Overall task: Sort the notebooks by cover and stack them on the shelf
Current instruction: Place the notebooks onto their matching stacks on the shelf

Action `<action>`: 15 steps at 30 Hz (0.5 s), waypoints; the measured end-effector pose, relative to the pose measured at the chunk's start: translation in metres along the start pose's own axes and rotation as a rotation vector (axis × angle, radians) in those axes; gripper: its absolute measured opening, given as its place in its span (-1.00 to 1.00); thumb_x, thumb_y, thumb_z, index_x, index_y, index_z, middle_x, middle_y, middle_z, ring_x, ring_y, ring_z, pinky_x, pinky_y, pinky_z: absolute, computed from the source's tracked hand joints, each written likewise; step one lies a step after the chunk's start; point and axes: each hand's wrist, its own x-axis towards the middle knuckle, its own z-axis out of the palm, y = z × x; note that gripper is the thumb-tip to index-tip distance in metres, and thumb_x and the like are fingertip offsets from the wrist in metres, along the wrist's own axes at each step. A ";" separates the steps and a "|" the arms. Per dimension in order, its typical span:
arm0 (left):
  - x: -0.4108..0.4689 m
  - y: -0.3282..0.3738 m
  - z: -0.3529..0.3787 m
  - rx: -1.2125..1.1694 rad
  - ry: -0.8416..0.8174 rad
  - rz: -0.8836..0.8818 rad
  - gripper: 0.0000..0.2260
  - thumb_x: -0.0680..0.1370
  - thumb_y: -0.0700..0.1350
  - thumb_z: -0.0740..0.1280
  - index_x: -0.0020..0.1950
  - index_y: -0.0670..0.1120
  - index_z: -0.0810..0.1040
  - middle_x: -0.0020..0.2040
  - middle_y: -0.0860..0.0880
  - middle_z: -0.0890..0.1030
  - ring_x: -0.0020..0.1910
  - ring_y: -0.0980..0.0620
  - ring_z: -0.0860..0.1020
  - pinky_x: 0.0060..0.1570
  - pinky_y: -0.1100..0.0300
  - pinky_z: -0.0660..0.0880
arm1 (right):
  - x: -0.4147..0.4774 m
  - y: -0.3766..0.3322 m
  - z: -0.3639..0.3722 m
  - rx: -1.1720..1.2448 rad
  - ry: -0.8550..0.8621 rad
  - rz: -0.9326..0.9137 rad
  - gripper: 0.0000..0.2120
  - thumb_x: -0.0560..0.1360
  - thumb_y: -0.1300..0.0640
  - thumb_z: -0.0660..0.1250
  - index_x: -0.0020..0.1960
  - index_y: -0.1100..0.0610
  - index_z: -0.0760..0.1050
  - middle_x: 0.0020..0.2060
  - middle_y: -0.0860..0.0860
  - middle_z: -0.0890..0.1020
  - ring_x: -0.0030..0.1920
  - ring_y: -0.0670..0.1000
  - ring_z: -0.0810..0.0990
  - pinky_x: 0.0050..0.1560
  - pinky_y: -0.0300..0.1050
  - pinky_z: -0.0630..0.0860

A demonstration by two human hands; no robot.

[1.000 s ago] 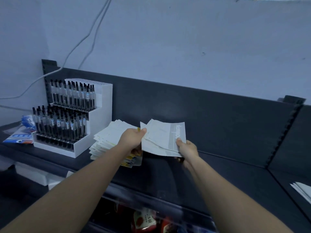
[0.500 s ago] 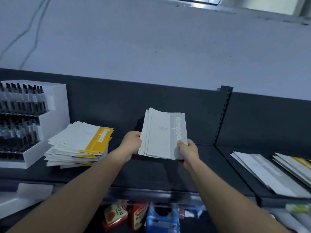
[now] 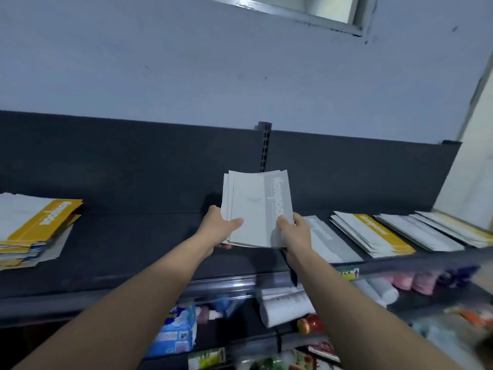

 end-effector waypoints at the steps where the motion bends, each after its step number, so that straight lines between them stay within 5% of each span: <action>1: -0.001 0.001 0.015 0.022 -0.006 0.013 -0.70 0.52 -0.10 0.40 0.19 -0.16 0.48 0.06 -0.07 0.62 -0.08 -0.04 0.61 -0.48 0.23 0.51 | 0.003 0.001 -0.014 -0.008 0.003 -0.004 -0.89 0.55 0.21 0.19 -0.01 0.09 0.48 -0.13 0.00 0.60 -0.16 0.02 0.57 -0.05 -0.05 0.53; 7: 0.001 0.011 0.087 0.039 -0.011 0.017 -0.68 0.51 -0.18 0.40 0.23 -0.22 0.48 0.11 -0.14 0.62 -0.14 -0.02 0.57 -0.49 0.25 0.43 | 0.017 -0.002 -0.085 -0.125 -0.016 -0.017 -0.84 0.52 0.24 0.15 0.03 0.10 0.45 -0.07 0.03 0.60 -0.07 0.09 0.57 -0.10 -0.02 0.53; 11: 0.003 0.017 0.127 0.089 -0.051 0.004 -0.69 0.53 -0.14 0.37 0.23 -0.22 0.47 0.07 -0.14 0.61 -0.27 0.01 0.54 -0.56 0.28 0.43 | 0.029 -0.003 -0.122 -0.172 -0.049 -0.002 -0.80 0.52 0.31 0.10 0.07 0.11 0.40 -0.10 0.01 0.55 -0.15 0.02 0.52 -0.30 -0.16 0.43; 15: 0.015 0.022 0.159 0.230 -0.058 0.026 -0.64 0.54 -0.06 0.34 0.23 -0.22 0.39 0.03 -0.15 0.58 -0.37 -0.02 0.48 -0.57 0.25 0.37 | 0.052 0.002 -0.147 -0.236 -0.045 0.017 -0.72 0.50 0.36 0.09 0.11 0.09 0.39 0.00 0.06 0.55 -0.02 0.11 0.52 -0.17 -0.12 0.50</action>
